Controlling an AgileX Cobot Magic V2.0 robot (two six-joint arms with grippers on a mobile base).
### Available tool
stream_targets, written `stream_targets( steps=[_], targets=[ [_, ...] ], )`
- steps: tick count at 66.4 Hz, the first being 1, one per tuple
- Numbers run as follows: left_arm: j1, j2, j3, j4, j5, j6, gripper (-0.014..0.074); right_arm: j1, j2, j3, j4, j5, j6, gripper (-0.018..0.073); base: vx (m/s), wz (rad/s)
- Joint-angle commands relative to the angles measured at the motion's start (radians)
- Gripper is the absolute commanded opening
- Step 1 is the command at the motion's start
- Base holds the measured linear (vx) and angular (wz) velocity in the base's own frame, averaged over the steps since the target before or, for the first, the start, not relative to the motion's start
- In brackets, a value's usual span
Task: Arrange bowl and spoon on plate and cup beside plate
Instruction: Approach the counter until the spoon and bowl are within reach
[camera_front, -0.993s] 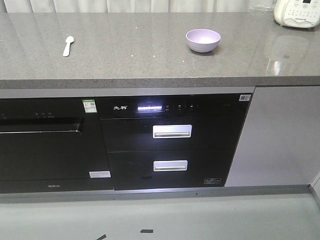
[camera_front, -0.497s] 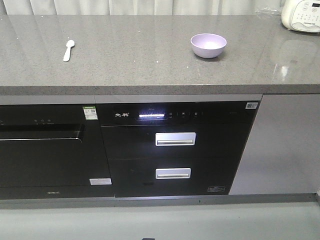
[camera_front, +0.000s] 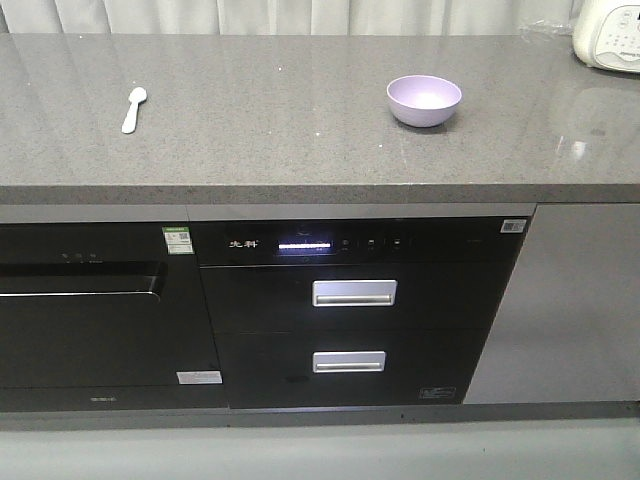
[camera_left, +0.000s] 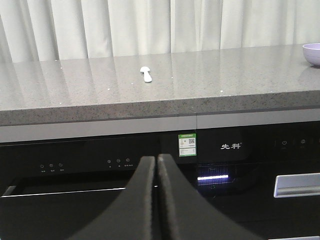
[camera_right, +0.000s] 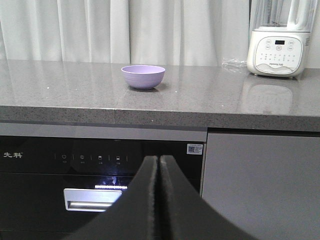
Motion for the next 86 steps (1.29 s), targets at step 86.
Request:
stream_targets(
  steps=[86],
  targets=[
    [0.001, -0.005, -0.008, -0.001, -0.067, -0.012, -0.0006, 0.001, -0.01, 0.003, -0.004, -0.073, 0.0, -0.0003, 0.06, 0.0]
  ],
)
